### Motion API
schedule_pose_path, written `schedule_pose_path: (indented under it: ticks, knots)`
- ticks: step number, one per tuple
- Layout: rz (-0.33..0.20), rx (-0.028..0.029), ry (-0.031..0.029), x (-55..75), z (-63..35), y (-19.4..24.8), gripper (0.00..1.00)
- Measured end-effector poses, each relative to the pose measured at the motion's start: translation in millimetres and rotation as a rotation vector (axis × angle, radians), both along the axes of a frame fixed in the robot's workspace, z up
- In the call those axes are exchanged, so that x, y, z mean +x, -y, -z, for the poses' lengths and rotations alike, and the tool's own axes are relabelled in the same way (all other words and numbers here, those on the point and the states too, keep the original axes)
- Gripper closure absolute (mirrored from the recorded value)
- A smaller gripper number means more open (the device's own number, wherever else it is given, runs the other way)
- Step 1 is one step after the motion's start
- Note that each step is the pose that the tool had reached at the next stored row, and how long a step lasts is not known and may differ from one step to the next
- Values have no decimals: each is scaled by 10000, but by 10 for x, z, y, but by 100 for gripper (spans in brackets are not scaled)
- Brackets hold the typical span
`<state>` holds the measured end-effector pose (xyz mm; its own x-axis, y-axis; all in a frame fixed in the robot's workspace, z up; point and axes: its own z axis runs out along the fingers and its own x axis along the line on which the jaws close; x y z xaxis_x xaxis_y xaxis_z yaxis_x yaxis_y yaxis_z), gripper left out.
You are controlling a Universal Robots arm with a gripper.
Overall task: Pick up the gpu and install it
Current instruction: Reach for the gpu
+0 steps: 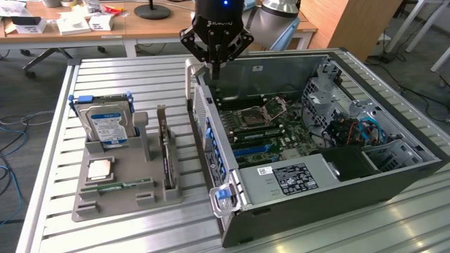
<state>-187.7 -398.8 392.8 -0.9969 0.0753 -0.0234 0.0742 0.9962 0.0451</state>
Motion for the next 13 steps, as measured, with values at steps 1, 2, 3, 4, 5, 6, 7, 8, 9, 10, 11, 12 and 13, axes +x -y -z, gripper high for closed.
schedule_pose_path:
  ticks: [1,2,3,4,5,6,7,8,9,10,11,12,13]
  knots:
    - [-1,-1,-1,-7,0,0,89]
    - [-1,-1,-1,-15,-1,0,89]
    - [-1,0,-1,-28,0,0,89]
    - [-1,-1,-1,-43,-1,0,89]
    - [-1,-1,-1,-62,-1,0,89]
    - [0,0,-1,-79,0,0,89]
    - [0,0,-1,-96,0,0,89]
    - [0,0,0,-115,0,0,89]
    - [-1,0,0,-136,0,0,89]
    - [-1,-1,-1,-156,-1,0,89]
    - [-1,-1,-1,-178,-1,0,89]
    - [-1,0,-1,-199,0,0,89]
    - [-1,0,0,-221,0,0,89]
